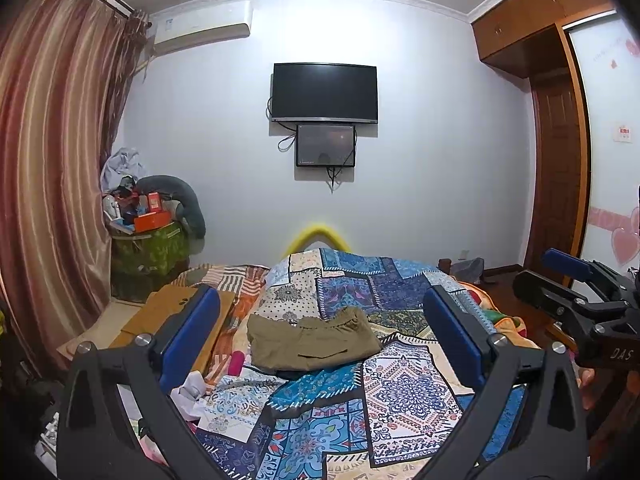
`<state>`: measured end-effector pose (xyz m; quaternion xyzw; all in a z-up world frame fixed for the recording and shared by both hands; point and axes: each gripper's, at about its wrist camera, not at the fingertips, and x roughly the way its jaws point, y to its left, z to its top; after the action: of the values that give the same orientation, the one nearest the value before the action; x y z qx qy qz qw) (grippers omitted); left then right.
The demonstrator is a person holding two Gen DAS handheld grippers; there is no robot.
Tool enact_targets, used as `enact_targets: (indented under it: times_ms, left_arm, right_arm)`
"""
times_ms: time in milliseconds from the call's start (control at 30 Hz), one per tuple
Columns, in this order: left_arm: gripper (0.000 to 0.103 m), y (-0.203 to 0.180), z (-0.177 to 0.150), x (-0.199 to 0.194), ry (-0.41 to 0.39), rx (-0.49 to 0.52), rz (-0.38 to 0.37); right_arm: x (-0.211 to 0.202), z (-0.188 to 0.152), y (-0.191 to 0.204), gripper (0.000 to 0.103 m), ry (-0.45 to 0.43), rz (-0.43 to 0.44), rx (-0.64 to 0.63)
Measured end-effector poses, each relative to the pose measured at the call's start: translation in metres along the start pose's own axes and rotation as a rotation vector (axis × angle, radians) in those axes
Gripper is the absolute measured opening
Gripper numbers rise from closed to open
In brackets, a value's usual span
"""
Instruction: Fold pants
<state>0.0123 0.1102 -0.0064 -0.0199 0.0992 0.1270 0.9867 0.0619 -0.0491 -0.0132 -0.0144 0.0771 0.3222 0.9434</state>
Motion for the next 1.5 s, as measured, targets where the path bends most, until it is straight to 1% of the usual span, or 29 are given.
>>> enact_targets:
  times_ms: [1200, 1500]
  left_arm:
    - [0.103, -0.0022, -0.0015, 0.0067, 0.007, 0.018, -0.020]
    - [0.103, -0.0014, -0.0006, 0.0080, 0.015, 0.011, -0.038]
  right_arm:
    - [-0.0046, 0.0013, -0.0057, 0.103, 0.008, 0.007, 0.027]
    - [-0.0047, 0.0008, -0.0056, 0.103, 0.008, 0.008, 0.033]
